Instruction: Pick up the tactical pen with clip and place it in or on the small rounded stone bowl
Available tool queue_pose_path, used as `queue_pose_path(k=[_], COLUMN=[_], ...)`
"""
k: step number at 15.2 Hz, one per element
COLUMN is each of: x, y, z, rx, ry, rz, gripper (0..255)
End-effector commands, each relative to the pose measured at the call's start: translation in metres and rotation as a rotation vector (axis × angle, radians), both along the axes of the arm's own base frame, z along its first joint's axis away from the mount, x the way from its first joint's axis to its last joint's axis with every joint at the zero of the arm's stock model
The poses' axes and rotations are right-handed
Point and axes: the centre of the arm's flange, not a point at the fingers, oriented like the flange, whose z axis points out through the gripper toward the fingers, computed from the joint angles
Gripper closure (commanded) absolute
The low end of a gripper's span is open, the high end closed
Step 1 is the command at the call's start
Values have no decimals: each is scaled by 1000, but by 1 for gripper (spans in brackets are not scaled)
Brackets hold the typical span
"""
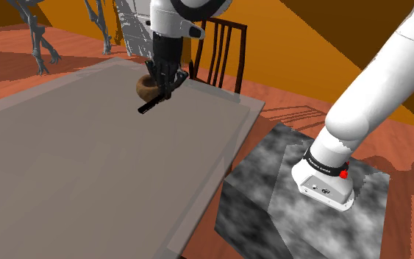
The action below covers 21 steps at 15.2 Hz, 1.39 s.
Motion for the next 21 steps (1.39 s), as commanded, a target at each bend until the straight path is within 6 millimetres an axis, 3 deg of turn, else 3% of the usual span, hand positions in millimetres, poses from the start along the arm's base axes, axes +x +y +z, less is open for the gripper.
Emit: queue_pose_path(k=[1,3,21], x=[-1,-1,207], y=[-1,-1,-116], z=[11,19,26], rx=[0,0,0], ry=[0,0,0], rz=[0,0,0], gripper=[255,255,255])
